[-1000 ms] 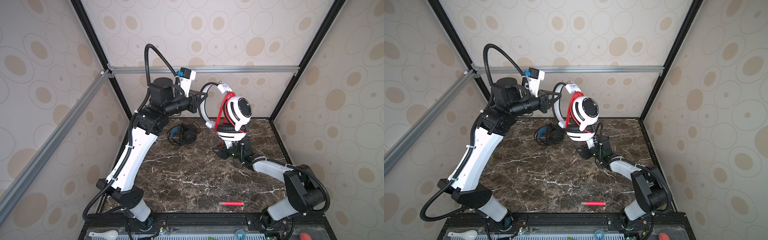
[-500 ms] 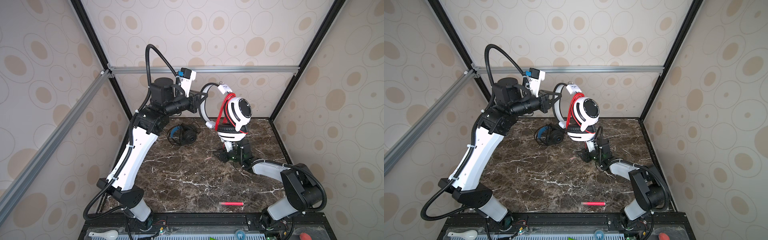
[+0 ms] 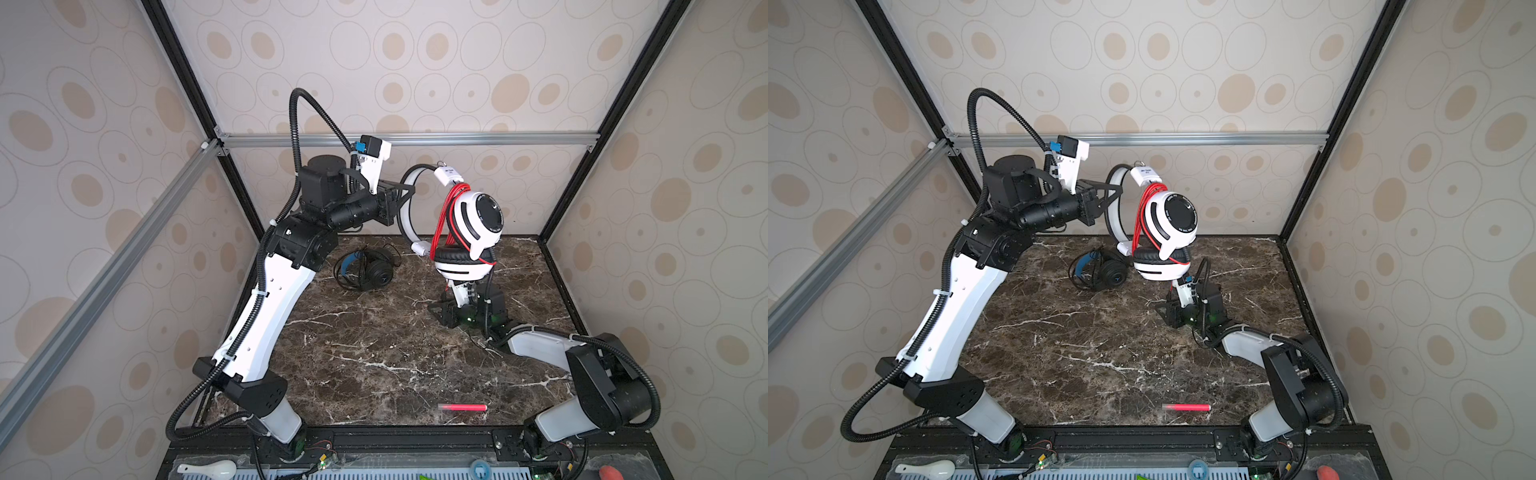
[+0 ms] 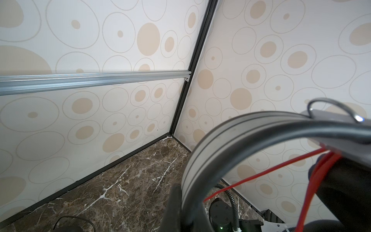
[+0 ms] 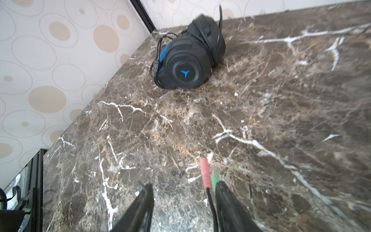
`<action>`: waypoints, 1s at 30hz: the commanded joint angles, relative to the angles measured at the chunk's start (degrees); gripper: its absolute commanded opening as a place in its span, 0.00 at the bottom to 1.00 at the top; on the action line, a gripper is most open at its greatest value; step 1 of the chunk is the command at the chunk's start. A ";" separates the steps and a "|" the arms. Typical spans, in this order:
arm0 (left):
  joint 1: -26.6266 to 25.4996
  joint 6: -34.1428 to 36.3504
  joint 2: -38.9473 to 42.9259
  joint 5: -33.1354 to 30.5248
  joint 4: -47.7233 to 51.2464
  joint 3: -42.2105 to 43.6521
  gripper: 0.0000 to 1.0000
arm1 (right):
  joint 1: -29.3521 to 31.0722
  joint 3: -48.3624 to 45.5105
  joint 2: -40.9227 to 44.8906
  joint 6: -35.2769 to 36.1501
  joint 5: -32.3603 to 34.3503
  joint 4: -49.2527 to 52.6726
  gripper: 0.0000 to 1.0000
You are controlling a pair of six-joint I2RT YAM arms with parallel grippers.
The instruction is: Wrap the headphones
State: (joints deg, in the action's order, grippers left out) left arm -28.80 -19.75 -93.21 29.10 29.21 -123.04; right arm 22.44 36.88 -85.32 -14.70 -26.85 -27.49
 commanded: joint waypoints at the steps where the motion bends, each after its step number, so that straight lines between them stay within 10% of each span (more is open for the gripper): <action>1: 0.42 -2.95 2.68 0.91 -5.04 -1.01 0.00 | -0.15 -0.68 1.86 -0.44 2.25 -0.42 0.50; 16: 0.42 -3.71 3.64 0.52 -5.46 -0.84 0.00 | -0.19 -3.27 2.70 -3.59 2.86 -3.85 0.20; 30: 1.36 -4.82 3.56 0.52 -6.59 -0.39 0.00 | -0.17 -6.01 8.10 -0.97 0.43 2.07 0.33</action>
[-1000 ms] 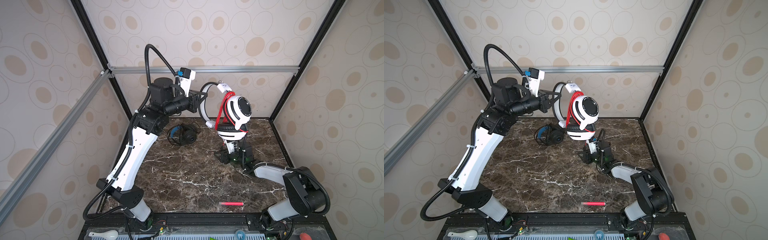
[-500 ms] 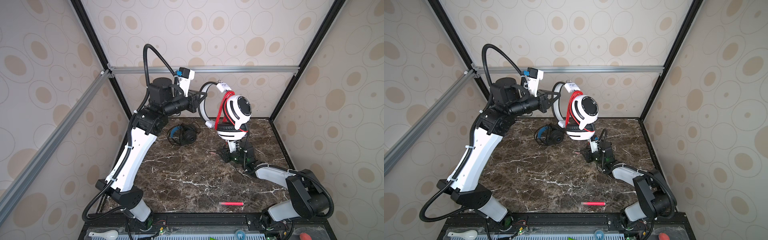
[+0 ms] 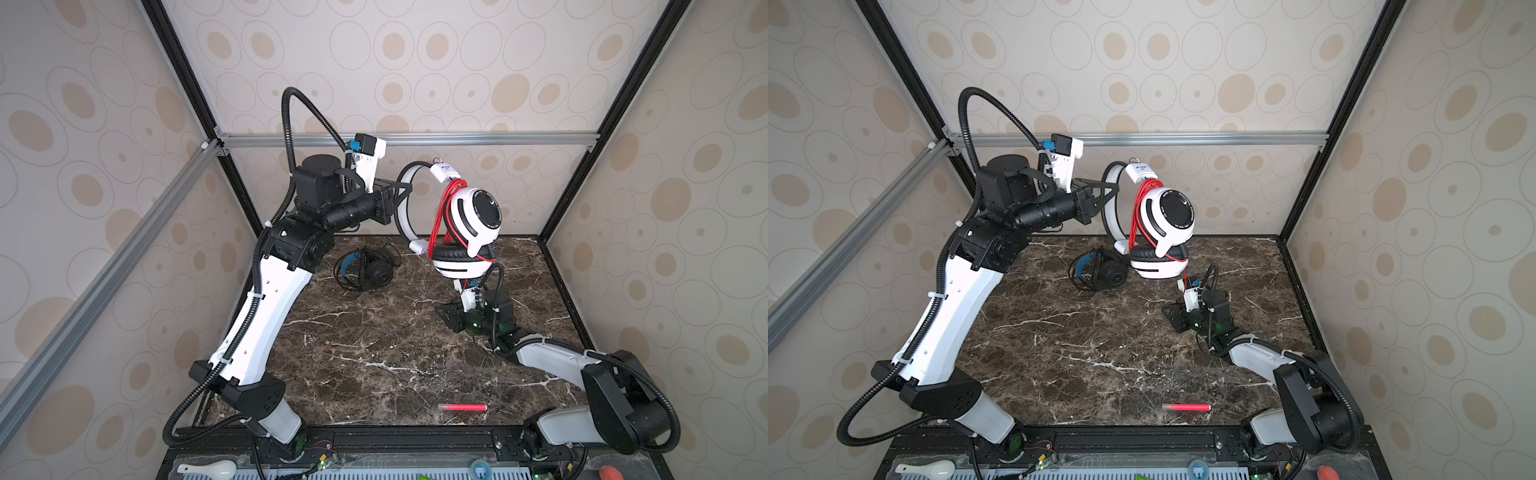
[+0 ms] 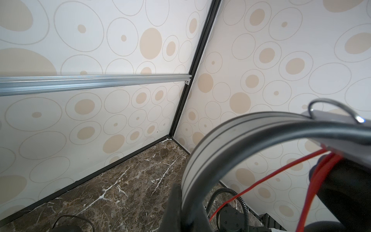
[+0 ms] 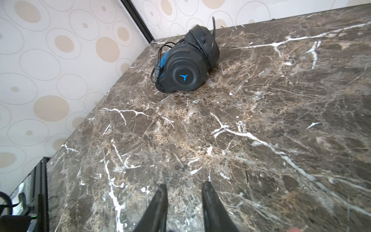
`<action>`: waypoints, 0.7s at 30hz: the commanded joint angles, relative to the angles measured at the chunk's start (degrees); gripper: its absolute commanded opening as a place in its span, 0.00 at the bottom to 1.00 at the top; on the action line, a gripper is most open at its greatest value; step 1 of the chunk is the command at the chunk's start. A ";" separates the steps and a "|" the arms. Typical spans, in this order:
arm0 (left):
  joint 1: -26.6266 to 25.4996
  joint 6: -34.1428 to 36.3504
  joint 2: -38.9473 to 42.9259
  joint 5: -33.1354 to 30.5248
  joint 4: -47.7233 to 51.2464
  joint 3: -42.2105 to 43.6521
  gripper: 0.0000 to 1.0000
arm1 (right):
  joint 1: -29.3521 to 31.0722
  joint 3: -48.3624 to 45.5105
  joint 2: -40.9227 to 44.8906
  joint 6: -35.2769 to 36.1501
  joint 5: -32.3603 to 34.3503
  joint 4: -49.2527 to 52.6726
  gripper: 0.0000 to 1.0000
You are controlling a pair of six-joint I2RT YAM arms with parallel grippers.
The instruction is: Wrap the headphones
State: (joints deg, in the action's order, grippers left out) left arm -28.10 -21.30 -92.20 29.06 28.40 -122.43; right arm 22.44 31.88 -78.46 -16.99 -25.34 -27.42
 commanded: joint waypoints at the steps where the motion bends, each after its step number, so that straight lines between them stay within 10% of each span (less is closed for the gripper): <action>1: 0.74 -3.46 2.56 0.63 -6.03 -0.97 0.00 | -0.28 -1.51 1.61 1.54 -1.10 2.43 0.34; 21: 2.41 -5.33 3.17 1.69 -8.60 0.53 0.00 | -0.14 -4.97 1.47 4.15 -3.90 3.84 0.37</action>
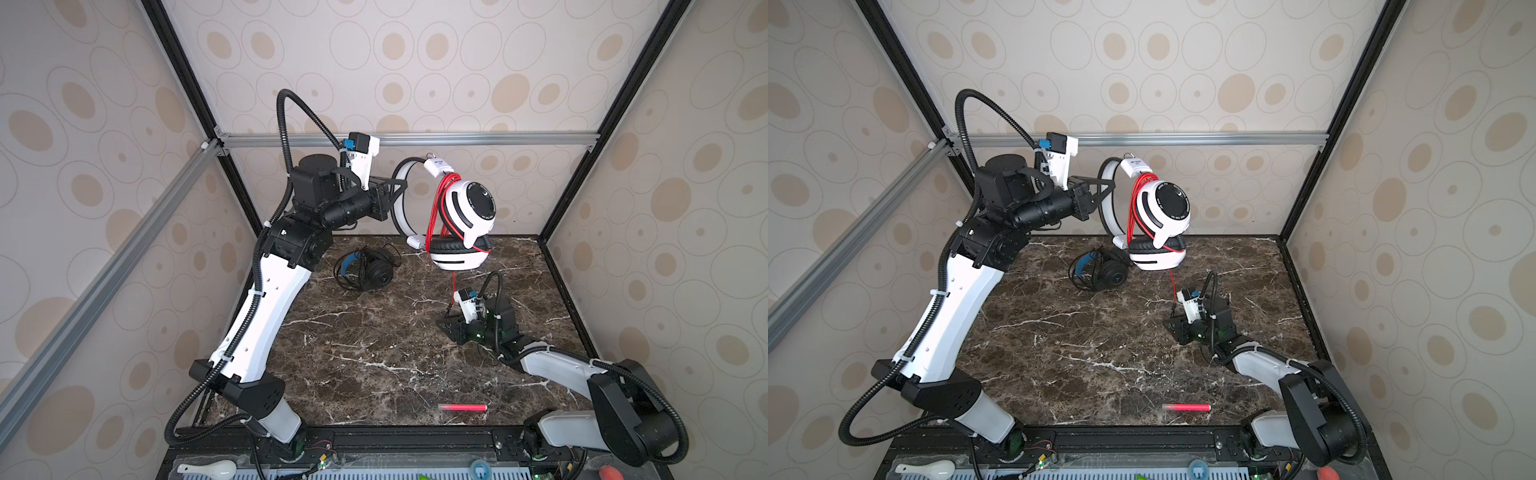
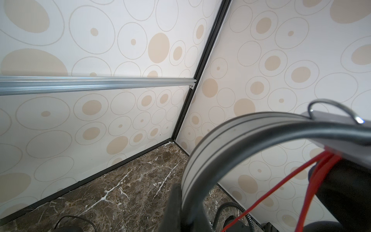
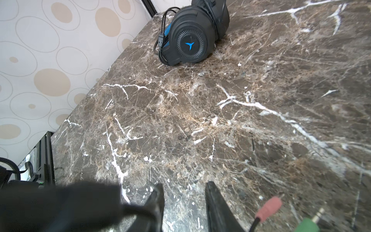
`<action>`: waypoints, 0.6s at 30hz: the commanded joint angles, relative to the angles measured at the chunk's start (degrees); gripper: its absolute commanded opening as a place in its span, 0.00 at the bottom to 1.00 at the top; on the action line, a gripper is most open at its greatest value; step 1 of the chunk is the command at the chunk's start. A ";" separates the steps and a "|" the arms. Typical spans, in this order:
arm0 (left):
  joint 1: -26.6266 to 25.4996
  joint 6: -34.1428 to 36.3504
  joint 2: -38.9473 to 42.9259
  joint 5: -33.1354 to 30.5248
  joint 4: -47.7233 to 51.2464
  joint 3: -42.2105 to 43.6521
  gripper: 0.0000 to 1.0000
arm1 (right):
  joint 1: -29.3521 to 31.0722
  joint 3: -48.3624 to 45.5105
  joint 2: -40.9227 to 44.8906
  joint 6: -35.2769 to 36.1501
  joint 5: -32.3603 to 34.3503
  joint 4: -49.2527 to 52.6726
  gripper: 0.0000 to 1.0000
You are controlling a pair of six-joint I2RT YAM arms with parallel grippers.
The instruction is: Wrap the headphones
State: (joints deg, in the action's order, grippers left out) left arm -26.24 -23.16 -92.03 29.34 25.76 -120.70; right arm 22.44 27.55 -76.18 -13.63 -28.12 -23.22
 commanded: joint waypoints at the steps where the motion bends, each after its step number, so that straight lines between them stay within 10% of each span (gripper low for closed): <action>1: 0.61 -3.59 3.00 1.42 -6.05 -1.18 0.00 | -0.18 -0.58 -0.97 0.65 -1.23 -0.50 0.38; 18: 1.56 -5.36 4.65 0.99 -8.35 1.39 0.00 | -0.17 -2.71 1.94 1.69 -0.78 0.66 0.45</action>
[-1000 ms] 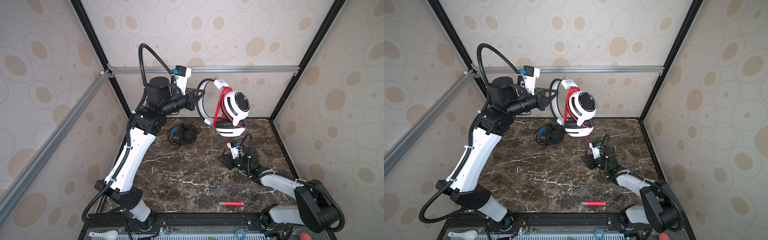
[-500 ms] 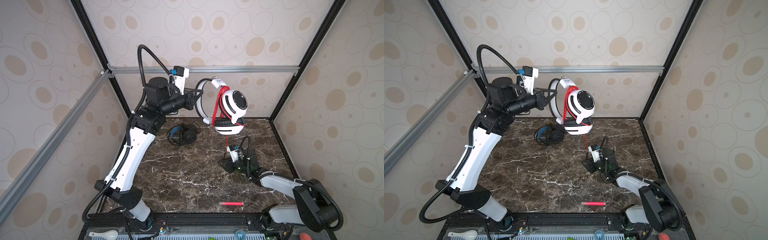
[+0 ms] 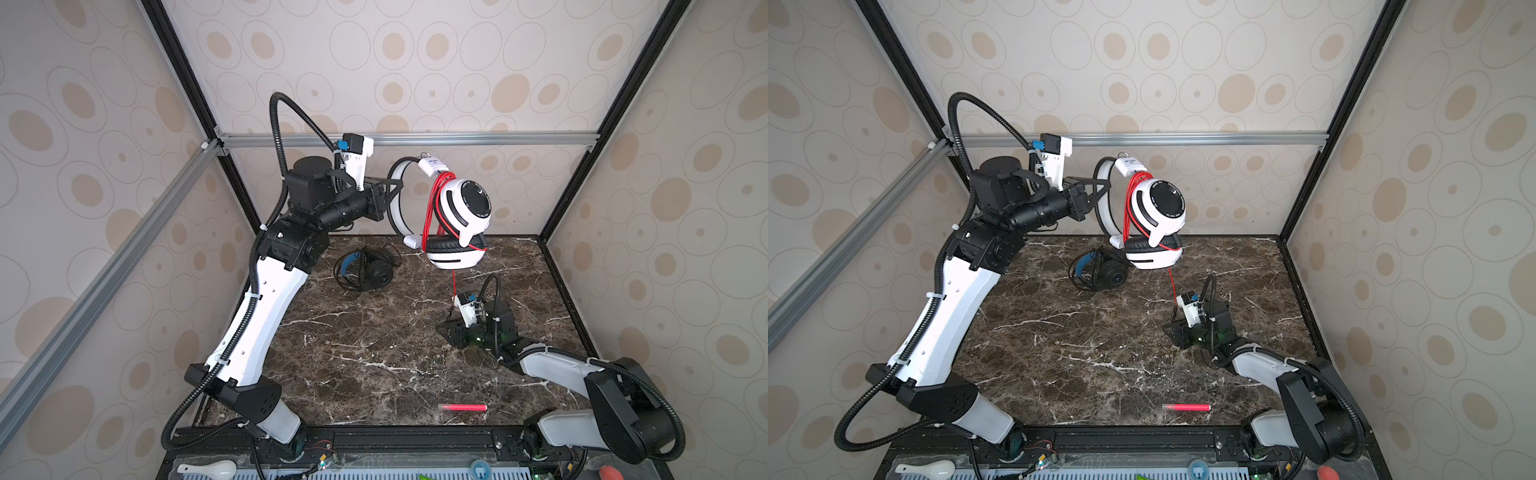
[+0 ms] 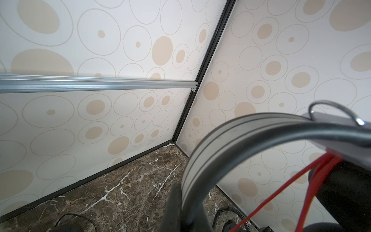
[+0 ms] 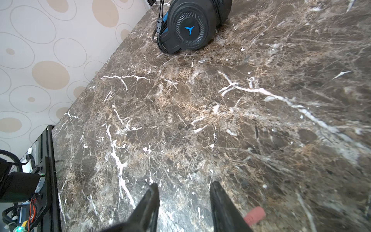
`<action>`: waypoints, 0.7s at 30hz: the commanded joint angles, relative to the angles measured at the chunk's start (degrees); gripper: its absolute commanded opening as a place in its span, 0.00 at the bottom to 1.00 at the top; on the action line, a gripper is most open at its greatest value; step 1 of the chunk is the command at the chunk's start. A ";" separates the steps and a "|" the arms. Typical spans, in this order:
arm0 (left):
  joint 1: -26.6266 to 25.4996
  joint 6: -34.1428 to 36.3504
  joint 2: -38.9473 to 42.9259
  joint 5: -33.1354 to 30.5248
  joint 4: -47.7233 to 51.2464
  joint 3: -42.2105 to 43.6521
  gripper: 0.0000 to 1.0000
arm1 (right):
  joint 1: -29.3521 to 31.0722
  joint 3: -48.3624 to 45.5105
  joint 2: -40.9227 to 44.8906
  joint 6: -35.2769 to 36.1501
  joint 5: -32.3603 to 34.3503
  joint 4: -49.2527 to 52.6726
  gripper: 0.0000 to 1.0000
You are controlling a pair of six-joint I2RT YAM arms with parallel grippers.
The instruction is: Wrap the headphones
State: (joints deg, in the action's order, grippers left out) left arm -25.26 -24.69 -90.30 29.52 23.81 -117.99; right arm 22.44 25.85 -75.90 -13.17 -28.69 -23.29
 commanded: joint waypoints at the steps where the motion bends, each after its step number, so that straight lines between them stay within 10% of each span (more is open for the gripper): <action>1: 0.64 -3.87 2.91 0.81 -6.41 -1.36 0.00 | -0.15 -1.11 1.97 1.68 -0.17 1.21 0.45; 8: 0.82 -4.64 4.16 0.45 -7.91 0.89 0.00 | -0.33 -1.22 2.26 2.83 0.06 2.47 0.31; 21: 1.83 -5.04 4.49 0.72 -8.23 2.04 0.00 | -0.32 -3.51 2.73 2.34 2.23 2.01 0.42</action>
State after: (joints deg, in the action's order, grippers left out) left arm -24.10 -26.20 -88.16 29.50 21.43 -115.11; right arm 22.44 23.24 -74.06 -11.25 -27.18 -21.85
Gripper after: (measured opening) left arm 0.067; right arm 0.421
